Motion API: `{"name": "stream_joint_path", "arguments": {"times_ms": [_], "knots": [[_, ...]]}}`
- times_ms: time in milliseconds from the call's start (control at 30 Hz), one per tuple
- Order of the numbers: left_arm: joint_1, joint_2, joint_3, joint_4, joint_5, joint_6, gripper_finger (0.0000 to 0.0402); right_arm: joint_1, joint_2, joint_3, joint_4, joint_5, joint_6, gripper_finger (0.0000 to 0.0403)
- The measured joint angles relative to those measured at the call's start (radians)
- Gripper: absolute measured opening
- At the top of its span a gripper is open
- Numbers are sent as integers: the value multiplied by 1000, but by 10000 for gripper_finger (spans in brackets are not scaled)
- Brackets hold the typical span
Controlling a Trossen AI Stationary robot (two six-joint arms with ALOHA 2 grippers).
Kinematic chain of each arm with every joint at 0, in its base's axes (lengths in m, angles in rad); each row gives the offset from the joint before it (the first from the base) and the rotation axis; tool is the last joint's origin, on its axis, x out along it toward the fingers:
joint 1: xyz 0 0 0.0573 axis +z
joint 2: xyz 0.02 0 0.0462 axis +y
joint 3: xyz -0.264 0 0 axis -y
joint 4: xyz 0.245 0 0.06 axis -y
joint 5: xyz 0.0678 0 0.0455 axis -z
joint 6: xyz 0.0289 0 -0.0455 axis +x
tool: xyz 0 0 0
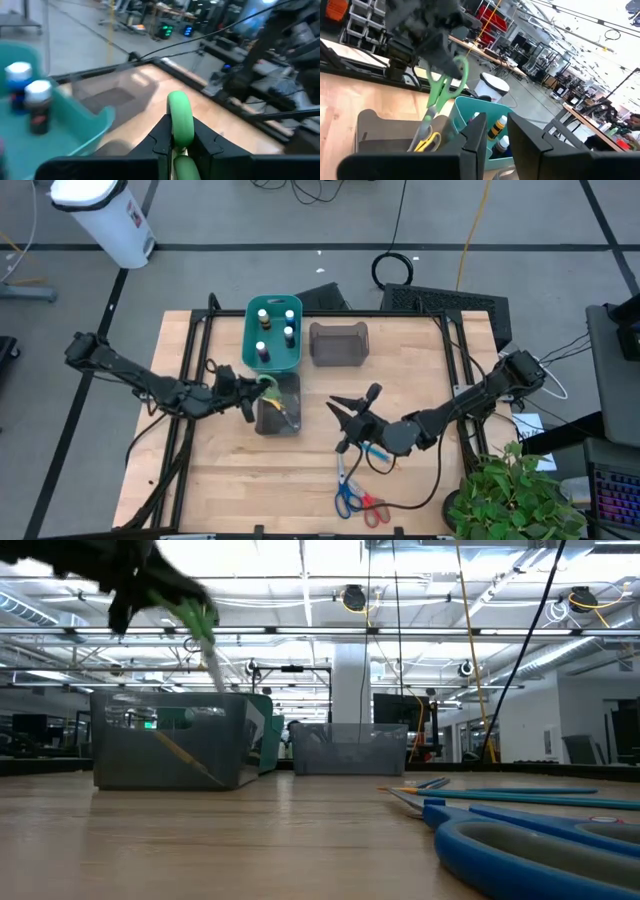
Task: Pick & Place Paint Supplies
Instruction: Put the green scissors into the bottom black bin
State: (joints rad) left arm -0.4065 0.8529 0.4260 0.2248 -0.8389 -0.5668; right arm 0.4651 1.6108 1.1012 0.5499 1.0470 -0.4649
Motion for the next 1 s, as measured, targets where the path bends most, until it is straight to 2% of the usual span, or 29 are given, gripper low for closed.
{"name": "stream_joint_path", "arguments": {"times_ms": [267, 433, 533, 633, 800, 1000], "knots": [[-6, -29, -110, 43, -17, -134, 32, -17, 1, 0, 0, -3, 8, 70], [-9, 37, -121, 49, -4, -243, 46, -26, 1, 0, 0, -4, 29, 70], [-17, 101, -122, 65, -2, -291, 42, -27, 1, 0, 0, -4, 36, 70], [-21, 160, -123, 120, -3, -298, 33, -27, 1, 0, -1, -4, 38, 70], [-20, 229, -123, 223, -4, -280, 41, -27, 1, 0, -1, -4, 41, 70], [-16, 241, -123, 211, 31, -300, 44, -27, 1, 0, -1, -4, 41, 70]]}}
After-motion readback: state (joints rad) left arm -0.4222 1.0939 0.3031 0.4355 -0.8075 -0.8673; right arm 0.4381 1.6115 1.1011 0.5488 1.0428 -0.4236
